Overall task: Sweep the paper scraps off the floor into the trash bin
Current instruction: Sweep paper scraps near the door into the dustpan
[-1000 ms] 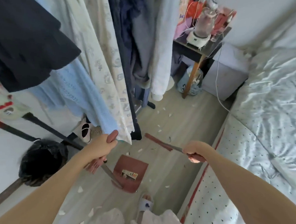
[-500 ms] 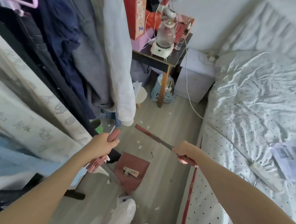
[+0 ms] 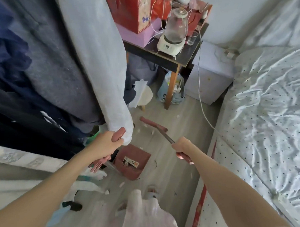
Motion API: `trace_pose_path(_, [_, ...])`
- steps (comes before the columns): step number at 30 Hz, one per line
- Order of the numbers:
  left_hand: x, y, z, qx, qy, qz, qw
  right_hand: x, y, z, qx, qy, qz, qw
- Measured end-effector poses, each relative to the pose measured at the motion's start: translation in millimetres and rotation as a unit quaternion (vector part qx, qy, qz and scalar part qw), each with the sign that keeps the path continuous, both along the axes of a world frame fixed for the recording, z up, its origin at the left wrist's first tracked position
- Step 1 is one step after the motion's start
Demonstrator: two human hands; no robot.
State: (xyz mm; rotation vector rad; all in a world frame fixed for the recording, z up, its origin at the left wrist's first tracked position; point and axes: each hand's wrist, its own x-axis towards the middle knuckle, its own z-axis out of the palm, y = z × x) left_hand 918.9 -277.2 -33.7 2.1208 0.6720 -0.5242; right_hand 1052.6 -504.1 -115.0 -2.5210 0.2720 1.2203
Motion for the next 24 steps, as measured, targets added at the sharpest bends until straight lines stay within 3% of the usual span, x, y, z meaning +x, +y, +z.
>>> trace_pose_path(14, [46.3,0.2,-59.6,-0.008,0.019,0.065,0.998,92.1,47.3,-72.7,-0.006,-0.007,0.118,0.993])
trace_pose_path(24, [54.7,-10.7,-50.3,-0.014,0.056,0.036,0.998,50.5,-13.9,-64.0,-0.082,0.035,0.177,0.98])
